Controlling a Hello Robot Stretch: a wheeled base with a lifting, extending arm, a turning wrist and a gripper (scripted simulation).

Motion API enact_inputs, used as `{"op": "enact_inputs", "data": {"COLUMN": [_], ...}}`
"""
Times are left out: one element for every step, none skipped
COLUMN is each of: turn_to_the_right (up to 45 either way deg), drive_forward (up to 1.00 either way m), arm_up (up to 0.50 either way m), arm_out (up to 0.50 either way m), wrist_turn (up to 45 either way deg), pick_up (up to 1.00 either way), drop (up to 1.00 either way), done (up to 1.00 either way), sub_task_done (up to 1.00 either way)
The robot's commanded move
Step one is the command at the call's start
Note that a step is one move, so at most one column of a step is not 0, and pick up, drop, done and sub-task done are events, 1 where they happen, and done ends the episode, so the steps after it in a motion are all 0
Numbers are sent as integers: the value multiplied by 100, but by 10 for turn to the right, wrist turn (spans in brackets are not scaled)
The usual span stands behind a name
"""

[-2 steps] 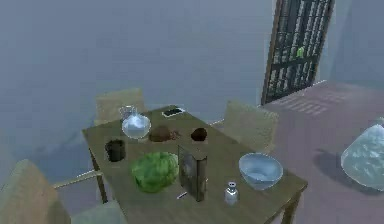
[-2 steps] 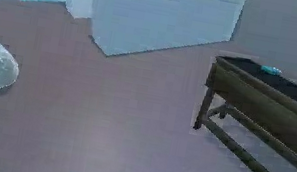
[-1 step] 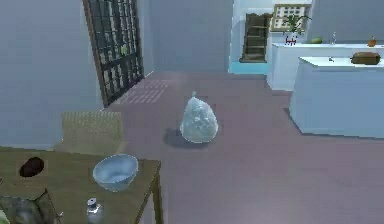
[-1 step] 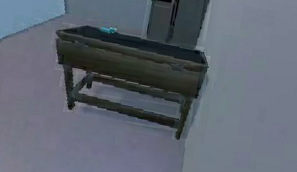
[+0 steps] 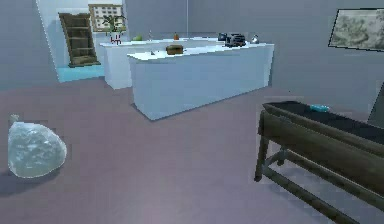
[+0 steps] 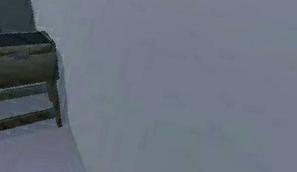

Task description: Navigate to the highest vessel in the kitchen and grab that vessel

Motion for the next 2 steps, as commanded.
{"op": "enact_inputs", "data": {"turn_to_the_right": [0,-210], "drive_forward": [20,0], "arm_up": [0,0], "arm_out": [0,0], "wrist_turn": [0,0], "pick_up": [0,0], "drop": [0,0], "done": [0,0], "sub_task_done": [0,0]}}
